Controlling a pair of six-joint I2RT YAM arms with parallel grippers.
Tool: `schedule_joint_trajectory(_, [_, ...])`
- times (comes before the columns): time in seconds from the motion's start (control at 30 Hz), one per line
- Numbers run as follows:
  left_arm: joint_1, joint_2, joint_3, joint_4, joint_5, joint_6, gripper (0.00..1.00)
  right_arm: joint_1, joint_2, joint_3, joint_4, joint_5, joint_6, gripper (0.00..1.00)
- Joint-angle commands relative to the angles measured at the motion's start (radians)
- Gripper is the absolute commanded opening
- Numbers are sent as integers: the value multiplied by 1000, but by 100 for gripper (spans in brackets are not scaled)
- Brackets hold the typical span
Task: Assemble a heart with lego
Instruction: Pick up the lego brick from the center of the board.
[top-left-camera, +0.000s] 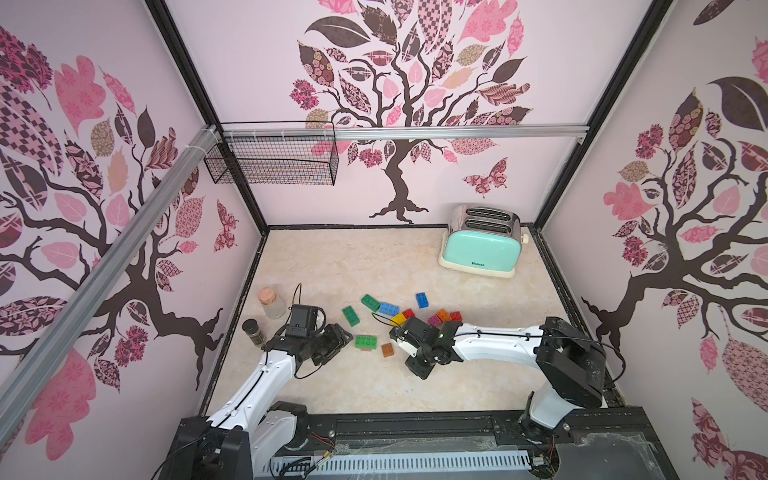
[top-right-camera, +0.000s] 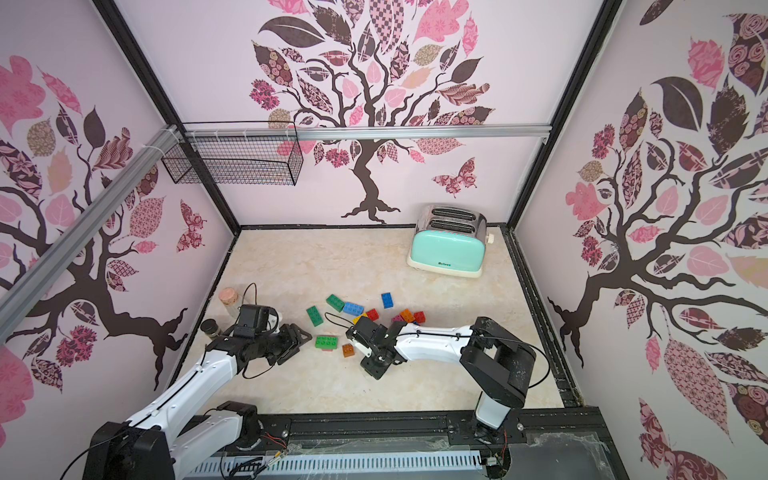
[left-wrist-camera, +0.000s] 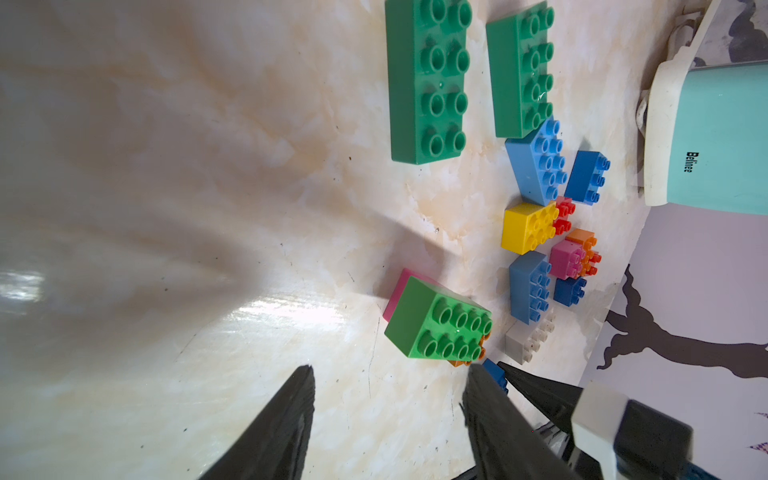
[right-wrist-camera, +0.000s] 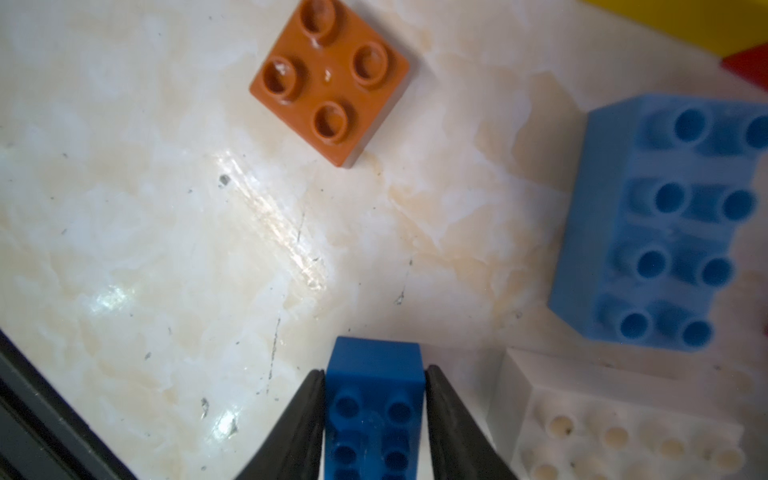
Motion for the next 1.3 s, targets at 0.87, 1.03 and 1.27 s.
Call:
schedule_joint_trajectory(0.87, [-35,97,-3,121,114,42,55,3,50,312,-119,-45,-361,26])
schedule_joint_trajectory(1.03, [-35,142,21,122,111,68,53,3,121,414,-143,-73,-441,26])
schedule_joint_trajectory(1.27, [-36,173,20,138,89,76,50,3,204,523,-135,-78,-536,26])
